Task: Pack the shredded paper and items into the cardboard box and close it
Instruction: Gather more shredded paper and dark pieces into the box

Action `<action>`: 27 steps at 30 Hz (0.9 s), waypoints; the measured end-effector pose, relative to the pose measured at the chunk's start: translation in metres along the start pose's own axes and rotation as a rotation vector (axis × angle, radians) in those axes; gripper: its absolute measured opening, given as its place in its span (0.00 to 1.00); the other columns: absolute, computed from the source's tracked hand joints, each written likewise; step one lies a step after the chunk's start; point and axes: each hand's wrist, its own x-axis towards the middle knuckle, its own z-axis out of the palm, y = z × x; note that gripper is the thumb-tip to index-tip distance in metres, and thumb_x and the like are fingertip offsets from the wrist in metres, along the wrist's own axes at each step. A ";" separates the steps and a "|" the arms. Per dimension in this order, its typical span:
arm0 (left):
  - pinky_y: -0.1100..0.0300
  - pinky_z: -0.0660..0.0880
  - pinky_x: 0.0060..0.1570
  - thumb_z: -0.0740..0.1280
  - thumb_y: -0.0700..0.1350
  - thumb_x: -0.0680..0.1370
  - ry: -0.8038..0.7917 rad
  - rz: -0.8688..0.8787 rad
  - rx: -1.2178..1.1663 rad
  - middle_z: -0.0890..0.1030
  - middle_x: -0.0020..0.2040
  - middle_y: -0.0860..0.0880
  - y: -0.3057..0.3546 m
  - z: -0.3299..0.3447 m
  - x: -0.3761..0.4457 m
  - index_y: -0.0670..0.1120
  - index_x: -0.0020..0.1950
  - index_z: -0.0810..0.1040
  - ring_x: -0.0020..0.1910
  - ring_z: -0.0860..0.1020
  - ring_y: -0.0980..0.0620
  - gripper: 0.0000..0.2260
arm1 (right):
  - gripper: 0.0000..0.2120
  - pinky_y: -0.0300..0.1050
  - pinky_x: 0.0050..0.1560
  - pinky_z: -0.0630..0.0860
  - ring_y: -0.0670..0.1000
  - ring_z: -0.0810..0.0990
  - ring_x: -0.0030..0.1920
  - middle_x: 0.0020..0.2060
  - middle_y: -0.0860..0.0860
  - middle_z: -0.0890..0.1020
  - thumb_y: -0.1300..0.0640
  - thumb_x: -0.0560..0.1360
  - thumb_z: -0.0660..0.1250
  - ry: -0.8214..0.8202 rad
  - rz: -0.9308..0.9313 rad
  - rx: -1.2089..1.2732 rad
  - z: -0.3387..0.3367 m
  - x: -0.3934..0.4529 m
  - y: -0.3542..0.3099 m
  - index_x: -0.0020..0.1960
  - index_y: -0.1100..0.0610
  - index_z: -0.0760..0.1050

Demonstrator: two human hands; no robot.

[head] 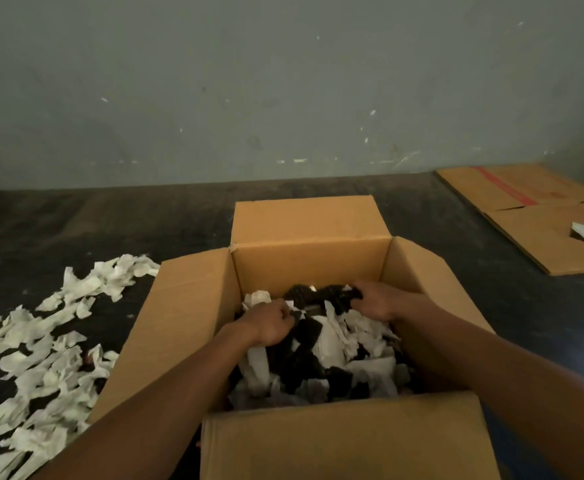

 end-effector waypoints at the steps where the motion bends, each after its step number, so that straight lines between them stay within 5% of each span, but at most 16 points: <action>1: 0.55 0.67 0.64 0.56 0.58 0.81 0.020 -0.012 -0.054 0.68 0.73 0.44 -0.004 0.003 0.008 0.51 0.75 0.66 0.68 0.70 0.44 0.23 | 0.29 0.51 0.67 0.65 0.59 0.64 0.72 0.76 0.56 0.61 0.48 0.81 0.56 -0.068 0.022 -0.054 0.005 0.007 0.001 0.78 0.51 0.50; 4: 0.46 0.48 0.77 0.51 0.63 0.81 -0.103 -0.027 -0.114 0.45 0.81 0.46 -0.005 0.019 0.025 0.55 0.80 0.46 0.80 0.45 0.43 0.31 | 0.36 0.62 0.74 0.54 0.65 0.44 0.77 0.77 0.55 0.34 0.45 0.81 0.54 -0.224 0.060 -0.325 0.028 0.032 0.009 0.76 0.44 0.30; 8: 0.42 0.43 0.76 0.46 0.63 0.82 -0.118 -0.069 -0.091 0.38 0.80 0.45 0.004 0.038 0.043 0.59 0.79 0.39 0.79 0.39 0.42 0.28 | 0.38 0.58 0.59 0.66 0.56 0.69 0.66 0.76 0.57 0.31 0.56 0.81 0.55 -0.268 0.025 -0.397 0.050 0.056 0.013 0.75 0.46 0.28; 13: 0.40 0.38 0.75 0.45 0.64 0.81 -0.084 -0.100 -0.065 0.40 0.81 0.45 0.008 0.052 0.059 0.61 0.79 0.42 0.79 0.40 0.43 0.27 | 0.40 0.51 0.44 0.72 0.54 0.74 0.44 0.76 0.58 0.33 0.59 0.80 0.57 -0.258 -0.008 -0.424 0.056 0.068 0.013 0.76 0.48 0.29; 15: 0.40 0.39 0.75 0.46 0.64 0.81 -0.087 -0.096 -0.070 0.40 0.81 0.44 0.007 0.050 0.059 0.61 0.79 0.41 0.79 0.41 0.43 0.28 | 0.41 0.55 0.58 0.73 0.60 0.71 0.63 0.78 0.58 0.37 0.57 0.79 0.60 -0.263 -0.071 -0.359 0.054 0.071 0.018 0.76 0.46 0.31; 17: 0.40 0.44 0.76 0.48 0.65 0.81 -0.099 -0.092 -0.045 0.39 0.81 0.44 0.008 0.040 0.054 0.59 0.79 0.39 0.79 0.42 0.42 0.31 | 0.38 0.57 0.68 0.68 0.61 0.63 0.72 0.78 0.58 0.51 0.53 0.77 0.61 -0.238 -0.106 -0.282 0.041 0.059 0.013 0.79 0.47 0.41; 20: 0.40 0.48 0.76 0.52 0.66 0.80 -0.080 -0.067 0.131 0.41 0.81 0.45 0.013 0.016 0.033 0.54 0.80 0.37 0.79 0.42 0.41 0.36 | 0.31 0.53 0.67 0.69 0.57 0.68 0.69 0.73 0.56 0.64 0.52 0.77 0.63 -0.165 -0.126 -0.207 0.005 0.027 -0.004 0.77 0.54 0.56; 23: 0.46 0.59 0.74 0.57 0.64 0.79 -0.073 -0.070 0.221 0.52 0.80 0.41 0.011 0.011 0.014 0.49 0.81 0.45 0.78 0.56 0.39 0.38 | 0.26 0.49 0.58 0.74 0.56 0.74 0.61 0.65 0.56 0.72 0.52 0.76 0.67 -0.105 -0.119 -0.308 -0.011 -0.012 -0.014 0.71 0.56 0.64; 25: 0.48 0.65 0.71 0.60 0.64 0.77 -0.123 -0.055 0.196 0.62 0.78 0.42 0.009 0.021 0.005 0.47 0.79 0.54 0.73 0.65 0.42 0.37 | 0.25 0.47 0.53 0.74 0.55 0.75 0.58 0.62 0.56 0.75 0.50 0.76 0.68 -0.210 -0.081 -0.439 0.000 -0.033 -0.013 0.68 0.57 0.66; 27: 0.50 0.62 0.73 0.61 0.61 0.78 -0.201 -0.034 0.126 0.62 0.78 0.44 0.007 0.040 0.000 0.46 0.80 0.53 0.74 0.64 0.43 0.36 | 0.23 0.48 0.52 0.77 0.56 0.78 0.57 0.61 0.56 0.78 0.49 0.76 0.67 -0.370 -0.052 -0.523 0.022 -0.040 -0.005 0.67 0.58 0.71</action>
